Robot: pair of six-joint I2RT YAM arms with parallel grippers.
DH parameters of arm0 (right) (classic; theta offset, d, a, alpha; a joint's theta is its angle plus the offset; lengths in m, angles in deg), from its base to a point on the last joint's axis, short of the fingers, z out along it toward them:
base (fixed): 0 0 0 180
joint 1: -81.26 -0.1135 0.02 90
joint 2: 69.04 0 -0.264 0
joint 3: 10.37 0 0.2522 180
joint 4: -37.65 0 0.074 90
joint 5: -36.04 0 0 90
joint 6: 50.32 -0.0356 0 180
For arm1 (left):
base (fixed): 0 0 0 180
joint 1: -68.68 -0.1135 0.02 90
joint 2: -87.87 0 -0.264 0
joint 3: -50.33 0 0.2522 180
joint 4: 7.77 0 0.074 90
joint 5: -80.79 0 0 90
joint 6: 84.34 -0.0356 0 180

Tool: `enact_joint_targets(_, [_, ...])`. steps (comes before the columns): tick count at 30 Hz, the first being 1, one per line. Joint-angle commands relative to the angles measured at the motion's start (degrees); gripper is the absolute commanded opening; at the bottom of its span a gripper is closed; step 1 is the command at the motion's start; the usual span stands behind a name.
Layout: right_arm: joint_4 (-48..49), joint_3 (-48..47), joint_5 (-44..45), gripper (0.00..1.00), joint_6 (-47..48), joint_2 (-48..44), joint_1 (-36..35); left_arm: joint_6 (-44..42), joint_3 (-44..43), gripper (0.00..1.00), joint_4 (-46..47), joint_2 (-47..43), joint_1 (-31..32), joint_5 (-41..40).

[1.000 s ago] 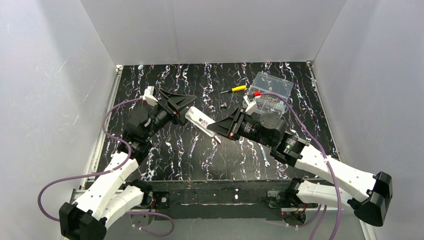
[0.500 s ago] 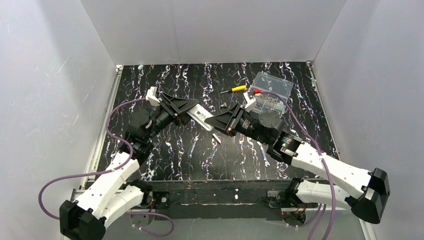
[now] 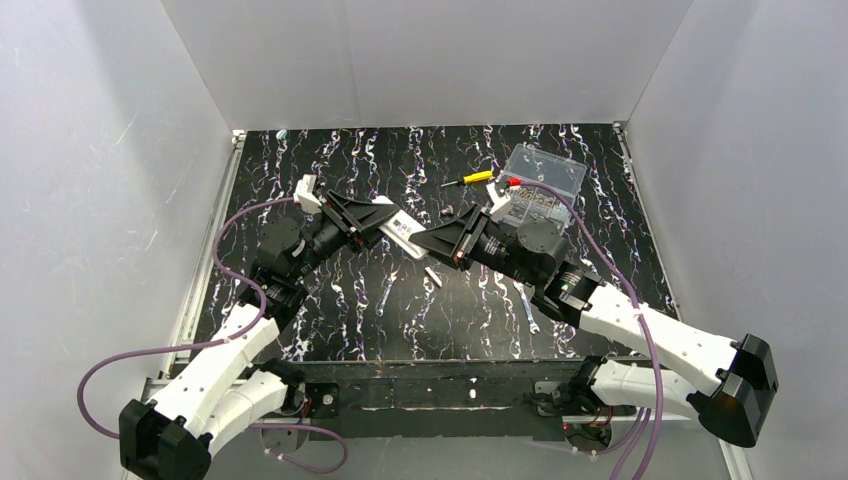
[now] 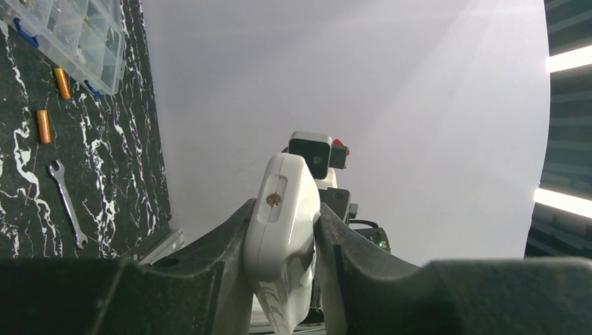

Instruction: Load the batteries into the remote control

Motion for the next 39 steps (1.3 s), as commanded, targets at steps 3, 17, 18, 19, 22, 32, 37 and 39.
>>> enact_joint_targets(3, [2.4,0.6,-0.2,0.01,-1.3,-0.5,1.3,0.0,-1.1,0.38,6.7,-0.8,0.3,2.4])
enact_joint_targets(17, [3.5,1.5,-1.4,0.01,-2.7,-0.1,2.1,-0.4,-1.4,0.15,6.5,-0.6,0.5,3.1])
enact_joint_targets(18, [3.5,1.5,-1.4,0.01,-2.7,-0.1,2.1,-0.3,-1.4,0.10,6.4,-0.7,0.5,3.2])
enact_joint_targets(19, [3.6,1.5,-1.6,0.01,-2.5,0.0,2.1,-0.4,-1.4,0.06,6.2,-0.7,0.5,3.2])
enact_joint_targets(22, [4.1,1.4,-2.6,0.08,-0.1,0.0,2.2,-1.1,-1.4,0.00,5.5,-1.2,0.5,3.5])
enact_joint_targets(32, [1.9,0.8,-3.0,0.46,8.8,-2.4,2.3,-3.9,-1.6,0.00,6.6,-2.0,0.5,5.7])
enact_joint_targets(37, [4.8,1.5,-4.3,0.36,8.7,-2.2,2.3,-3.9,-2.0,0.00,10.6,-0.9,0.5,6.9])
enact_joint_targets(39, [6.3,1.9,-5.1,0.34,8.5,-1.9,2.3,-3.9,-2.3,0.00,12.2,-0.6,0.5,7.7])
